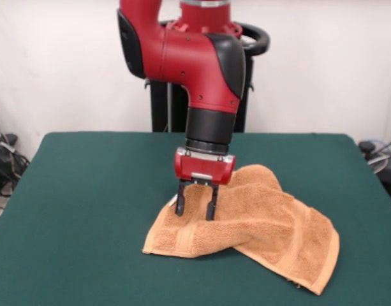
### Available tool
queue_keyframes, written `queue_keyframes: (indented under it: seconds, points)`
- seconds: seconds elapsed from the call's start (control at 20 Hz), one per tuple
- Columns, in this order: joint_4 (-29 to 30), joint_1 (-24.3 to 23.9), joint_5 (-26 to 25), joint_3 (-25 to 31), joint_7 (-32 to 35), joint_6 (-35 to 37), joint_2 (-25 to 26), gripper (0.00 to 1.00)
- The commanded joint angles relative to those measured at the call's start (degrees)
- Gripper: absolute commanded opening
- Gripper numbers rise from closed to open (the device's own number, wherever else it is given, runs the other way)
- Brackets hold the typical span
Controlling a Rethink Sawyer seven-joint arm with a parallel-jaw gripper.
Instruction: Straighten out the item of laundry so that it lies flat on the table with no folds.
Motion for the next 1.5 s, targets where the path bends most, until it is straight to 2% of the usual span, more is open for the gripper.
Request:
queue_keyframes:
  seconds: [0.05, 0.4, 0.5, 0.55, 0.75, 0.85, 1.35, 1.5]
  points:
    - [-5.4, 2.3, 3.8, 2.7, 8.8, -5.9, 6.0, 1.00]
    - [-6.2, 3.2, 5.1, -0.3, 7.0, -7.3, 9.7, 1.00]
    - [-6.7, 3.5, 4.1, -0.9, 5.0, -4.3, 9.2, 1.00]
    - [-6.8, 3.5, 3.6, -1.0, 4.6, -3.5, 8.9, 0.00]
    - [-5.0, 5.7, 6.9, -3.1, 5.1, -1.7, 8.1, 0.00]
    - [-3.7, 6.5, 8.2, -3.6, 6.2, -3.7, 8.1, 0.00]
    - [-4.3, 3.9, 5.0, -3.3, 5.8, -3.4, 7.6, 0.00]
    - [-5.5, 2.9, 4.8, -3.2, 6.1, -5.7, 9.5, 0.00]
